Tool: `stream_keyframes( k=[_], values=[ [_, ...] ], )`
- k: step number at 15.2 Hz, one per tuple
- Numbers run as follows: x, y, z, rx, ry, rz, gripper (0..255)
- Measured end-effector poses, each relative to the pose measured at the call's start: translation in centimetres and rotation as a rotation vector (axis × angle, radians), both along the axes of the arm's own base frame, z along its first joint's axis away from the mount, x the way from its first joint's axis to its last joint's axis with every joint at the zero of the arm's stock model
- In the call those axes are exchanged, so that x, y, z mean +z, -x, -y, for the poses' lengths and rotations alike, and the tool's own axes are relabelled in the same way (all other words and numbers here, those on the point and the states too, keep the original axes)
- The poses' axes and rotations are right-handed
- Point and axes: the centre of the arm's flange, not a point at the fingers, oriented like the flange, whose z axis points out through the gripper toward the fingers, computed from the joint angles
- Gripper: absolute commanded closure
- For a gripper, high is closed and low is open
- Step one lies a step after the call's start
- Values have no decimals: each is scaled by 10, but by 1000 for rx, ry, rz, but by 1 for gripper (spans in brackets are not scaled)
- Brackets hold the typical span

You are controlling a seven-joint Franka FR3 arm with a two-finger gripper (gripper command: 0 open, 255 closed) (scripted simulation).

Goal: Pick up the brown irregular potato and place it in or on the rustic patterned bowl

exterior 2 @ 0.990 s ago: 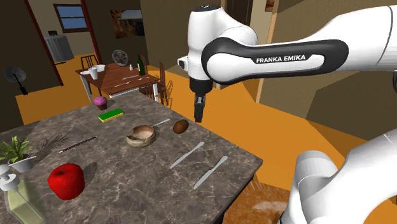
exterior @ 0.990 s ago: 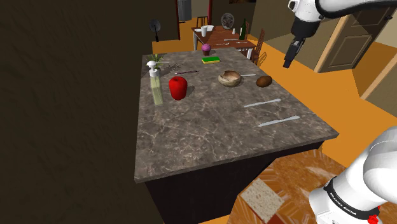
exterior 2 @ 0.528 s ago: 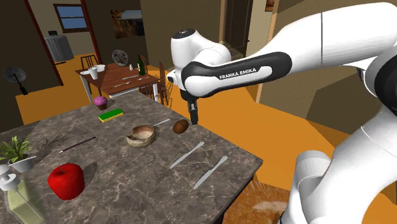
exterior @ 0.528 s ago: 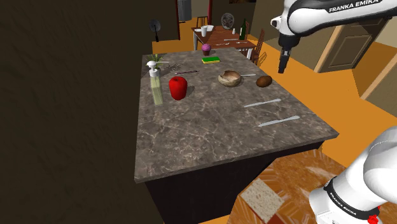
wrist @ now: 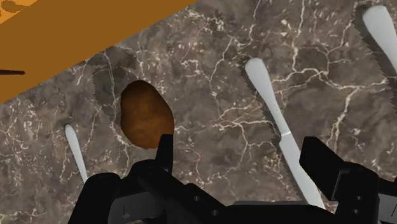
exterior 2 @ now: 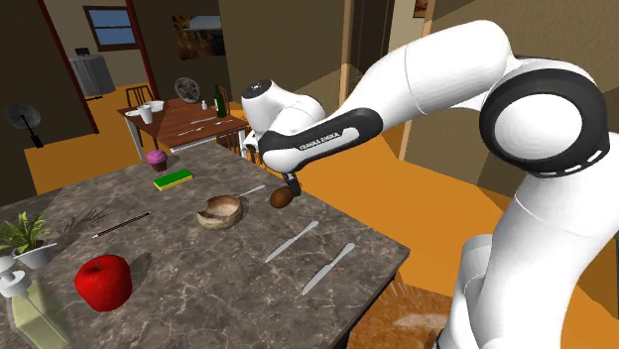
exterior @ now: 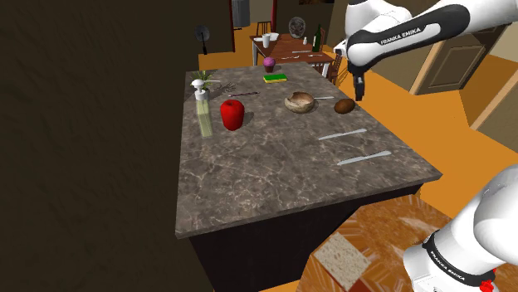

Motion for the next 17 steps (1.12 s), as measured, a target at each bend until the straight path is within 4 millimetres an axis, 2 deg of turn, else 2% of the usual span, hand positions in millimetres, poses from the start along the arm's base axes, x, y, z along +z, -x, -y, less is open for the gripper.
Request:
stream_keyframes(
  k=[3,11,17],
  values=[
    [-30,-25,19,76,45,-54,0],
    [-104,-89,54,276,159,-197,0],
    [-134,-92,70,298,170,-212,0]
  ],
)
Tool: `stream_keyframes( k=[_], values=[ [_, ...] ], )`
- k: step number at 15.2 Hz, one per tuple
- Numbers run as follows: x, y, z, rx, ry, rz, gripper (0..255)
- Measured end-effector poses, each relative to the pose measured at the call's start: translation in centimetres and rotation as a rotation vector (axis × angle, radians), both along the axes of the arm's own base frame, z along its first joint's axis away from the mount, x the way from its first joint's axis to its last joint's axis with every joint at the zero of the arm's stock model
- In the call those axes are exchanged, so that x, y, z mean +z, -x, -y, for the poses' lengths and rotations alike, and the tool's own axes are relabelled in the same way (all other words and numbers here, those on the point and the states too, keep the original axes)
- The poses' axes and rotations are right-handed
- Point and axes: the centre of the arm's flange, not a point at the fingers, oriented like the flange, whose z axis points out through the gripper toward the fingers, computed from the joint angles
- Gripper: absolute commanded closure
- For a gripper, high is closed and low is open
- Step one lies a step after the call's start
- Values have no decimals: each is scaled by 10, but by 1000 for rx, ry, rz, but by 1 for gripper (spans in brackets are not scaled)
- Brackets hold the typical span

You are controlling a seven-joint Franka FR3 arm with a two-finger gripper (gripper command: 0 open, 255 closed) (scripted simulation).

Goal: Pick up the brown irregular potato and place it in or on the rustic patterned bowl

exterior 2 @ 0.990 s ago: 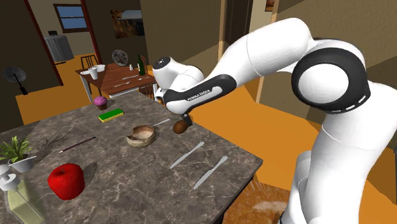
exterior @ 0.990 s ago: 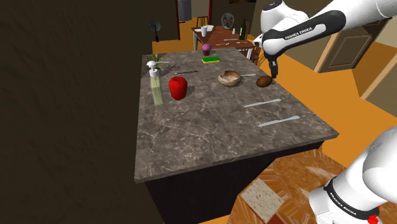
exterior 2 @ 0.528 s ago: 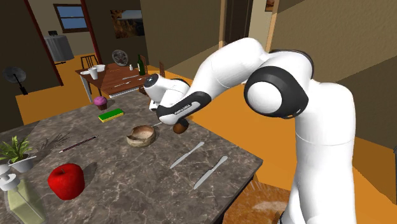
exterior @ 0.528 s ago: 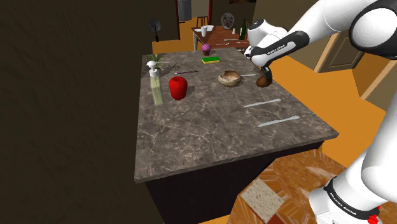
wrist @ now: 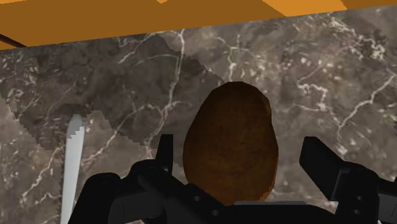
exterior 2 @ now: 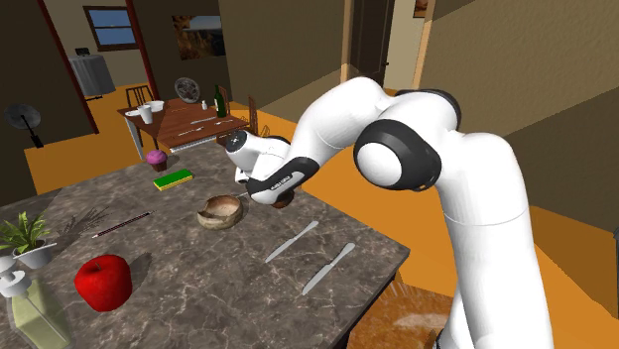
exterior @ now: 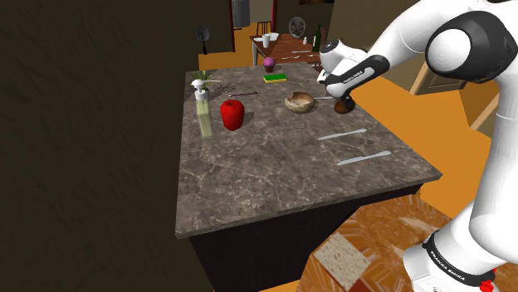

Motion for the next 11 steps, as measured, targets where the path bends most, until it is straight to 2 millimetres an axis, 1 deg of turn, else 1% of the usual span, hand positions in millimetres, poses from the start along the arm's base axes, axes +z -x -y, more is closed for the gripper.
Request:
stream_keyframes(
  k=[3,8,9,11],
  values=[
    [-10,0,7,0,0,0,0],
    [-12,0,8,1,0,0,0],
    [-12,0,8,1,0,0,255],
    [-12,0,8,1,0,1,255]
  ],
)
